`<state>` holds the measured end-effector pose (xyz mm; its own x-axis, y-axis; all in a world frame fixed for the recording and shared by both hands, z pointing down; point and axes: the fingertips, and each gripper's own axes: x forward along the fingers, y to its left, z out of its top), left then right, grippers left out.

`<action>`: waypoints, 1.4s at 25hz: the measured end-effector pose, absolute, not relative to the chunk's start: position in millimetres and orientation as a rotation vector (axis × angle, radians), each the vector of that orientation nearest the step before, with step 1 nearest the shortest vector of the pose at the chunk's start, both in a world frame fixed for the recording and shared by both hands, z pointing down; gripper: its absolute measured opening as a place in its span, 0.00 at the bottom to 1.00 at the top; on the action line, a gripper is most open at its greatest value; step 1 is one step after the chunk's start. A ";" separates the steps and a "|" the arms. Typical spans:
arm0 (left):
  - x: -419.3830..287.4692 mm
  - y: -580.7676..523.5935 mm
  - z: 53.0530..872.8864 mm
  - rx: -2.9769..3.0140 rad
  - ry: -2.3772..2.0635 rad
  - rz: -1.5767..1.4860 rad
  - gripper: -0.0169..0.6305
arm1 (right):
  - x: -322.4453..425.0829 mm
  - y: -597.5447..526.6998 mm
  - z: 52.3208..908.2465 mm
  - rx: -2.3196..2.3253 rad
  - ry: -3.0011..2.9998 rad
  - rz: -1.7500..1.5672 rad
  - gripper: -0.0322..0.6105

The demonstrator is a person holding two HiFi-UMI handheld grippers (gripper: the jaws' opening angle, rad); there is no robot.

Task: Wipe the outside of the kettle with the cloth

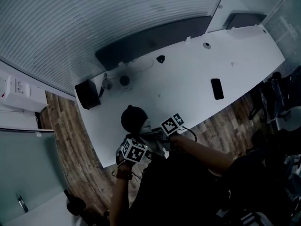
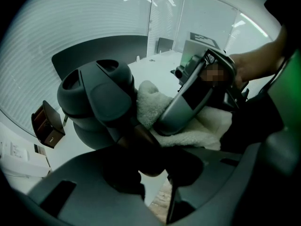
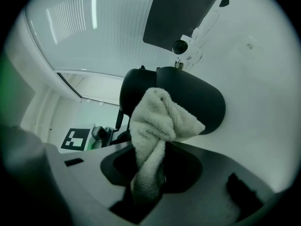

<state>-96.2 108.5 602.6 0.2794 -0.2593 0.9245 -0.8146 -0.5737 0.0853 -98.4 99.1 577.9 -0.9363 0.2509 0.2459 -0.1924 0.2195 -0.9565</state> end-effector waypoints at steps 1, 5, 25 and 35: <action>-96.1 108.0 602.5 1.991 -0.963 1.282 0.21 | -97.2 98.9 580.5 -0.064 -2.145 1.765 0.23; -95.0 108.3 603.7 1.995 -0.968 1.283 0.21 | -93.3 99.3 589.1 -0.117 -2.145 1.788 0.23; -118.3 135.4 569.0 2.271 -1.066 1.008 0.22 | -1.0 82.5 665.2 0.500 -2.169 1.987 0.23; -142.3 181.3 543.6 2.276 -1.396 0.603 0.22 | 60.6 12.5 600.3 0.835 -2.508 1.735 0.23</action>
